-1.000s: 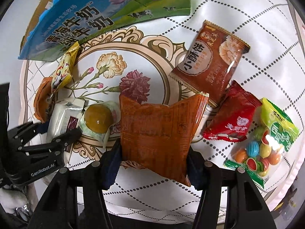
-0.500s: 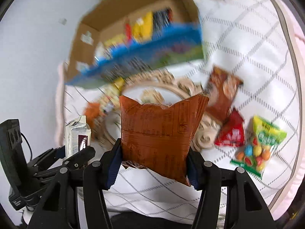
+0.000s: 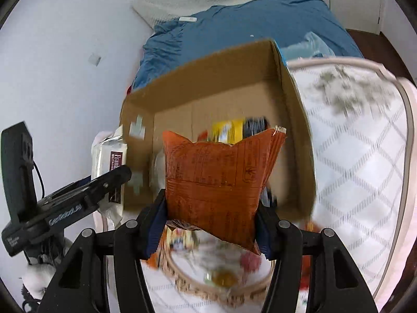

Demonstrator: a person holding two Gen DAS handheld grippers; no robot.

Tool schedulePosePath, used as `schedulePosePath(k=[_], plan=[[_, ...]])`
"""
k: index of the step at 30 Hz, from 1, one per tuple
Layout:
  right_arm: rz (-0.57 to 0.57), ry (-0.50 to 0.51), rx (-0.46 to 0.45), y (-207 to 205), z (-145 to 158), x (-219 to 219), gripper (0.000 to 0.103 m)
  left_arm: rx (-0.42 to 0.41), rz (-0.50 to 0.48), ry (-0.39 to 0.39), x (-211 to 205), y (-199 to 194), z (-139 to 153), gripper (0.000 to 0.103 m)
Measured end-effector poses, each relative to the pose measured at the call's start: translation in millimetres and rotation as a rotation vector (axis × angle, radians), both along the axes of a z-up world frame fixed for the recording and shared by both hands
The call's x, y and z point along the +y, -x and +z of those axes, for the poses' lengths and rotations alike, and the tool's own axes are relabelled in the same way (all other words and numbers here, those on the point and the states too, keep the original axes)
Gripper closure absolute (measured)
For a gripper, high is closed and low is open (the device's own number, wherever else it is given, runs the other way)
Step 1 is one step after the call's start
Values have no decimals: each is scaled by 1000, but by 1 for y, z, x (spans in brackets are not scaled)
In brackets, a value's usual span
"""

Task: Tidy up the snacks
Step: 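Carry both packets into the box and open both tools to drop them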

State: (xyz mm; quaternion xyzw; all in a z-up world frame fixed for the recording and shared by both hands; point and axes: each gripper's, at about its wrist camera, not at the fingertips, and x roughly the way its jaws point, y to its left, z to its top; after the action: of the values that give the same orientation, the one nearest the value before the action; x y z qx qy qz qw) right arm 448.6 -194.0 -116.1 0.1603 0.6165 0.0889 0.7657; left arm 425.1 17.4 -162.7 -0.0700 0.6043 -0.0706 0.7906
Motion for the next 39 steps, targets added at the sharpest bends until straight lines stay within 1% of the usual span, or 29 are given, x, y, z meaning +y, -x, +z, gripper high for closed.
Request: schedulePosePath(k=[4, 9, 13, 17, 20, 22, 23, 24, 25, 26, 27, 29, 31, 32, 33, 35, 36, 37, 38, 39], plan=[[20, 37, 7, -46, -15, 17, 42, 30, 10, -23, 4, -44, -18, 45], [60, 90, 44, -89, -50, 35, 42, 87, 26, -24, 9, -83, -49, 45], [87, 112, 72, -111, -81, 43, 42, 120, 30, -31, 12, -98, -66, 45], [102, 115, 86, -127, -101, 50, 42, 152, 45, -27, 18, -105, -80, 45], [104, 112, 85, -140, -113, 54, 42, 160, 52, -27, 21, -109, -86, 44], [111, 111, 81, -146, -121, 56, 41, 173, 65, -40, 23, -112, -93, 44], [110, 120, 96, -151, -128, 57, 39, 185, 74, -30, 24, -113, -96, 44], [114, 136, 110, -153, -134, 58, 24, 200, 77, -18, 26, -114, -99, 44], [116, 166, 122, -155, -138, 59, 19, 212, 91, -24, 29, -115, -103, 44], [122, 169, 127, -156, -141, 58, 5, 215, 100, -20, 31, -116, -105, 43], [128, 162, 130, -157, -142, 58, 4, 214, 103, -9, 33, -116, -106, 42], [145, 184, 136, -156, -142, 59, 4, 211, 100, -11, 32, -116, -106, 40], [152, 202, 131, -155, -141, 61, 4, 208, 88, -17, 28, -116, -105, 35], [149, 205, 133, -155, -140, 61, 4, 199, 79, -19, 26, -116, -103, 28], [146, 204, 134, -155, -138, 60, 4, 192, 72, -18, 25, -116, -103, 24], [139, 206, 131, -154, -135, 58, 4, 174, 66, -35, 21, -115, -98, 24], [132, 215, 126, -152, -131, 57, 4, 162, 62, -36, 21, -113, -94, 21], [128, 220, 123, -150, -129, 56, 4, 156, 62, -36, 21, -113, -92, 17], [125, 222, 122, -149, -126, 55, 4, 145, 63, -36, 21, -111, -89, 10], [119, 229, 117, -147, -122, 54, 4, 133, 61, -37, 21, -109, -84, 5]])
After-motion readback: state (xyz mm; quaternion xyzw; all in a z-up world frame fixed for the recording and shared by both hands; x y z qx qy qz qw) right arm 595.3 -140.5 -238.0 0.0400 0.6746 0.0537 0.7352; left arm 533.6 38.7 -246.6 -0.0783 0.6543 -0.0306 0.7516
